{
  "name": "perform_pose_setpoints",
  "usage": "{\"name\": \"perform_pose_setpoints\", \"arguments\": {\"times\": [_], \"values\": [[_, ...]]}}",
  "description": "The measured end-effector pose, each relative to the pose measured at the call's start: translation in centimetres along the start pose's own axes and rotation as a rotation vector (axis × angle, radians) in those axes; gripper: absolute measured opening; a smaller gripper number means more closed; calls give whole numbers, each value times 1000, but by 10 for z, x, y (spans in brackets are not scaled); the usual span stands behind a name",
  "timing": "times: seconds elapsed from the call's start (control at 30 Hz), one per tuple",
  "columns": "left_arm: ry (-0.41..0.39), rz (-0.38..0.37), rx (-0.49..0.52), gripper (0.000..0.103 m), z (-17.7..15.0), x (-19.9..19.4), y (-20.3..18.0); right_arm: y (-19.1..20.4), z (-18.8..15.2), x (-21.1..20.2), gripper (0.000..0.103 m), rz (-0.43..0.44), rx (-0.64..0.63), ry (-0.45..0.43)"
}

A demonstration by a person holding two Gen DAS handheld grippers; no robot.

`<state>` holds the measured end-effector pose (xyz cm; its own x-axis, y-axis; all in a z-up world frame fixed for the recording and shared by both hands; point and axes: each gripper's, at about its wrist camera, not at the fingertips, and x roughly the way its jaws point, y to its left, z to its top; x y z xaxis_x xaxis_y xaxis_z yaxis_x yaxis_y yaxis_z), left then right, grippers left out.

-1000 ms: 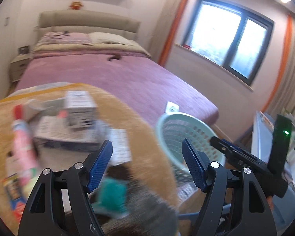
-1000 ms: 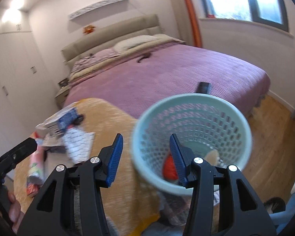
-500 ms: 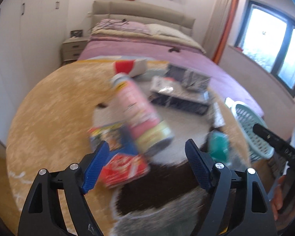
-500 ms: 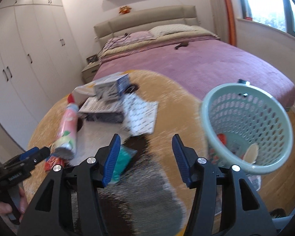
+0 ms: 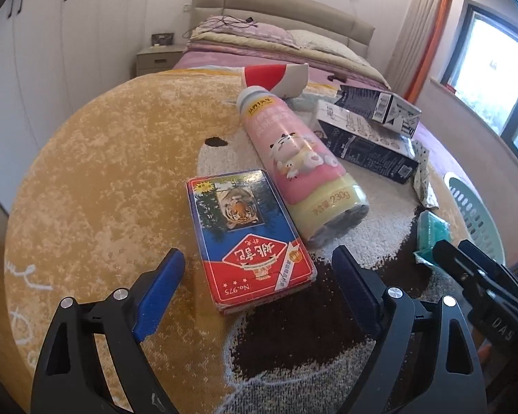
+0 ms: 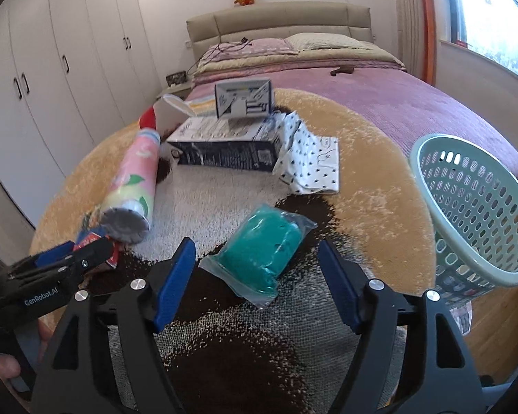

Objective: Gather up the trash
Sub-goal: 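Grasp the red-and-blue card box with the left tool while the right tool grasps the green wrapped item, then carry the card box and green item to the basket and release both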

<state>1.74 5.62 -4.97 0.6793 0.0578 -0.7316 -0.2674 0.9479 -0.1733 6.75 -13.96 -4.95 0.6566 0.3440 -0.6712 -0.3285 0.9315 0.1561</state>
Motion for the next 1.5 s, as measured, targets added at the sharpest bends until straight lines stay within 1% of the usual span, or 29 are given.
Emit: {"name": "perform_pose_setpoints", "arguments": {"times": [0.1, 0.17, 0.23, 0.3, 0.37, 0.4, 0.47, 0.57, 0.67, 0.8, 1.0, 1.1, 1.27, 1.37, 1.5], "values": [[13, 18, -4, 83, 0, 3, 1, 2, -1, 7, 70, -19, -2, 8], [20, 12, -9, 83, 0, 5, 1, 2, -2, 11, 70, -33, -1, 12], [17, 15, -9, 80, -1, 4, 2, 2, -3, 15, 69, -56, -2, 26], [12, 15, -10, 73, -2, 1, 2, 0, -3, 16, 67, -46, 8, 25], [13, 5, -9, 67, -3, 2, 0, -3, -4, 16, 54, -46, 12, 29], [12, 9, -7, 66, -4, 1, 0, -3, -4, 18, 50, -38, 13, 38], [9, 9, -8, 65, -4, 0, 0, -3, -5, 18, 36, -42, 7, 37], [0, -6, -27, 64, -5, -3, 4, -3, -6, 16, 35, -40, 2, 29], [-30, -35, -47, 64, -7, -11, 10, -4, -7, 14, 34, -28, 8, 15], [-85, -43, -56, 64, -9, -23, 12, -9, -8, 7, 34, -14, 20, 1], [-171, -86, -52, 64, -4, -46, 8, -16, -3, -11, 34, -19, 24, -48], [-198, -108, -25, 64, 1, -56, -5, -22, 1, -23, 34, -25, 36, -74], [-231, -168, 27, 64, 12, -64, -36, -40, 11, -40, 34, -43, 63, -111], [-242, -201, 68, 64, 20, -64, -59, -55, 16, -49, 34, -69, 82, -137], [-251, -258, 116, 64, 32, -61, -94, -84, 24, -60, 34, -116, 120, -162]]}}
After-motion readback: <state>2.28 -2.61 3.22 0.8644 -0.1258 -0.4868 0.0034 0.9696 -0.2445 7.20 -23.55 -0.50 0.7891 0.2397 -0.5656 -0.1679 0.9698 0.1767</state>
